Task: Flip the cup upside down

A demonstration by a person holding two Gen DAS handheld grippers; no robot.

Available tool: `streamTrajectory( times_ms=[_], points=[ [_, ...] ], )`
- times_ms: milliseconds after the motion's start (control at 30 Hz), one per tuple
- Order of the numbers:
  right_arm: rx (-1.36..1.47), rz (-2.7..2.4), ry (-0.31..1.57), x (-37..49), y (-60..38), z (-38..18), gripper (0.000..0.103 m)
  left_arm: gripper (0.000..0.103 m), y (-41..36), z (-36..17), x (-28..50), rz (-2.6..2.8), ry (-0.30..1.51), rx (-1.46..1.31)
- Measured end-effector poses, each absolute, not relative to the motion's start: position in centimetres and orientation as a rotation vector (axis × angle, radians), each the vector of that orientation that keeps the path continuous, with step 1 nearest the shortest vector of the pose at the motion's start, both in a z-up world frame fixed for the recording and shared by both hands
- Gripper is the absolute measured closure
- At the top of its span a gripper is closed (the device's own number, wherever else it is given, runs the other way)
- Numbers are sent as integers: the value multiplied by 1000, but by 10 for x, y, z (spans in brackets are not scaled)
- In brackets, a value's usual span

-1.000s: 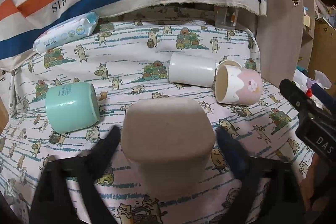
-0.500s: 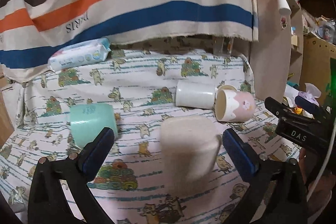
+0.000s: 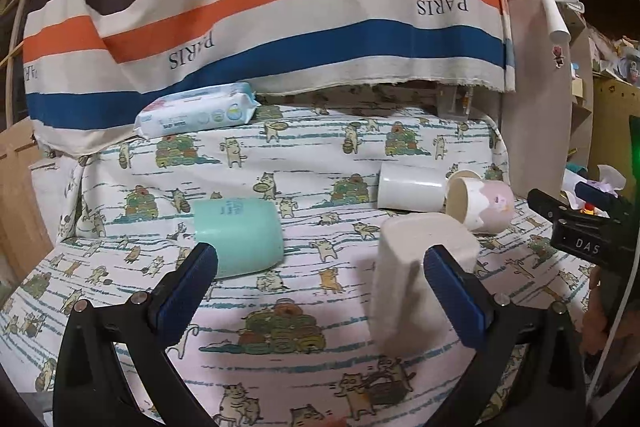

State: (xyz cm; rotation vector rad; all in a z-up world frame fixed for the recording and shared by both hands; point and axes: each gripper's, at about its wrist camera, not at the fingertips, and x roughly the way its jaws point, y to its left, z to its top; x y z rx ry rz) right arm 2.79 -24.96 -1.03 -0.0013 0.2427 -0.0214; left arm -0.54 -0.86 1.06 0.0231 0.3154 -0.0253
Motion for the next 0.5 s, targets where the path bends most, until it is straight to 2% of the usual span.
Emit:
streamTrajectory(
  times_ms=[500],
  points=[
    [-2,-20,243,28,-249,-11,0,0,4,4,-9,31,321,-11]
  ],
)
